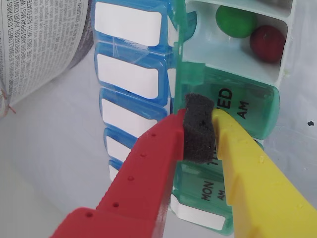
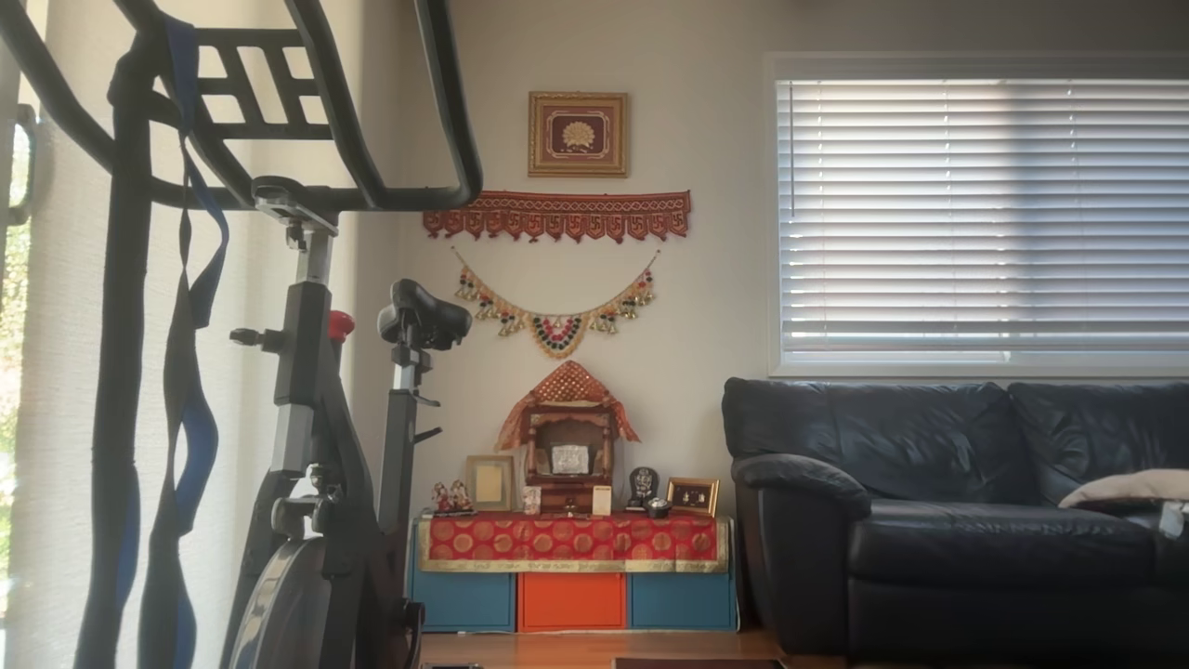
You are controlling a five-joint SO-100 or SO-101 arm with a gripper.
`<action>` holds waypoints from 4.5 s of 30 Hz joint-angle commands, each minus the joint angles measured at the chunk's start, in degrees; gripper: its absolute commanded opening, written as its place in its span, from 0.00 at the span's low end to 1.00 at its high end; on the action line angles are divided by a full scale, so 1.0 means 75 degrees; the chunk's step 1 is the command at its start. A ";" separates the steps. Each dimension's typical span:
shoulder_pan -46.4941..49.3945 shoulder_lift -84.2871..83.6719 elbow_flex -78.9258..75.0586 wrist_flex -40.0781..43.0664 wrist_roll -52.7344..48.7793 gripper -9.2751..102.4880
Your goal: Sort medicines into box.
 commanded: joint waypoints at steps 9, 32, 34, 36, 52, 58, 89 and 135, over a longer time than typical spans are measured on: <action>0.0047 0.2531 0.2086 -0.2156 0.0105 0.09; 0.0938 0.3492 0.2578 -0.4148 0.0398 0.09; 0.1008 0.3375 0.2402 -0.3973 0.0293 0.09; 0.1043 0.3211 0.2156 -0.3656 0.0129 0.09; 0.0867 0.2285 0.1395 -0.2285 -0.0996 0.09; 0.0750 0.1957 0.1172 -0.1828 -0.1289 0.09; 0.0469 0.0902 0.0305 -0.0715 -0.1395 0.09; 0.0609 0.1137 0.0539 -0.0691 -0.2496 0.09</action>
